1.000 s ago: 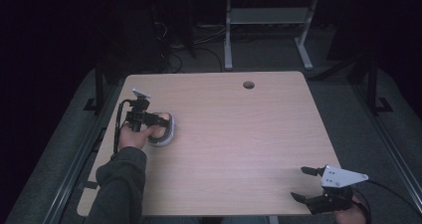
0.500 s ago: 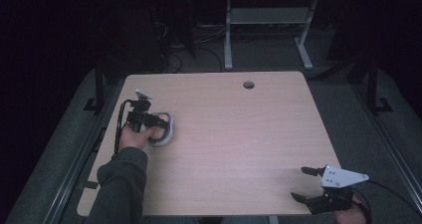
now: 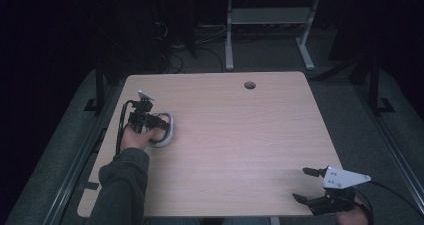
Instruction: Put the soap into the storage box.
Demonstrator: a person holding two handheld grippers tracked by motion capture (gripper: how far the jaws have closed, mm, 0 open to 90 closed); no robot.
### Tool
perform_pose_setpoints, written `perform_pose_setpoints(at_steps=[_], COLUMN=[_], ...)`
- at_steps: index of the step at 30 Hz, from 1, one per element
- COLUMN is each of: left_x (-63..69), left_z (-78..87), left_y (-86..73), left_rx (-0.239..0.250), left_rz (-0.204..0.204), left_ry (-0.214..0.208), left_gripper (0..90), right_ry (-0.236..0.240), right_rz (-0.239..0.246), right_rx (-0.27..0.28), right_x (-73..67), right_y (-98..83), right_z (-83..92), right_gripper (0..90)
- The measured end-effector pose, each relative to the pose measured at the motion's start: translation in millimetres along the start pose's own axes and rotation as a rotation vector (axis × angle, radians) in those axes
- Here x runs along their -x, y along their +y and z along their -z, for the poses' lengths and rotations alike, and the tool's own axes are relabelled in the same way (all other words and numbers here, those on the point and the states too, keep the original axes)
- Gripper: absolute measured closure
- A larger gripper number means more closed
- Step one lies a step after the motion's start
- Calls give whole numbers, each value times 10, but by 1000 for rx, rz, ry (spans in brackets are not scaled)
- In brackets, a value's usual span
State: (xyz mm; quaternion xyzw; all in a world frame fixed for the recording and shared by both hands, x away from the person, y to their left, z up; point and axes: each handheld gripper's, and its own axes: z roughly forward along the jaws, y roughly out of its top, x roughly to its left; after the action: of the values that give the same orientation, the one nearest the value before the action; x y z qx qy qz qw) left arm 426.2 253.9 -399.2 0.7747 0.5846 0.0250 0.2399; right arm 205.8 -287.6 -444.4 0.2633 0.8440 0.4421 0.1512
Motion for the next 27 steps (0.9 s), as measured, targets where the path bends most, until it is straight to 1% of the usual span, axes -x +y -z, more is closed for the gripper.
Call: perform_pose_setpoints(at_steps=[9, 11, 14, 15, 17, 20, 21, 22, 23, 26, 27], left_x=[6, -5, 2, 3, 17, 25, 35, 50, 66, 101, 114], left_z=[5, 16, 26, 30, 47, 87, 101, 117, 132, 171, 177], left_y=[-6, -7, -9, -9, -11, -11, -5, 1, 8, 20, 19], left_rx=[-4, 3, 5, 6, 21, 43, 43, 46, 48, 54, 53], left_rz=[-3, -9, -2, -7, -9, -9, -6, -11, -18, -32, -29], left_ry=[13, 10, 8, 9, 13, -3, -13, -8, 2, -6, -5], left_gripper=[314, 314, 312, 312, 310, 309, 316, 314, 291, 292, 292], right_ry=[0, -1, 0, -1, -1, -1, -1, -2, -1, -2, -2], right_rz=[0, 1, 2, 3, 3, 3, 3, 4, 5, 6, 7], right_rx=[-1, -1, -1, -1, -1, -1, -1, -1, -2, -2, -2], right_x=[-1, -1, -1, -1, -2, -2, -2, -3, -3, -6, -7], right_y=[0, 1, 1, 2, 2, 2, 3, 3, 3, 6, 6], right_z=[1, 2, 0, 1, 0, 1, 1, 0, -1, -2, -2], right_gripper=[138, 138, 138, 138, 138, 138, 138, 138, 138, 138, 138])
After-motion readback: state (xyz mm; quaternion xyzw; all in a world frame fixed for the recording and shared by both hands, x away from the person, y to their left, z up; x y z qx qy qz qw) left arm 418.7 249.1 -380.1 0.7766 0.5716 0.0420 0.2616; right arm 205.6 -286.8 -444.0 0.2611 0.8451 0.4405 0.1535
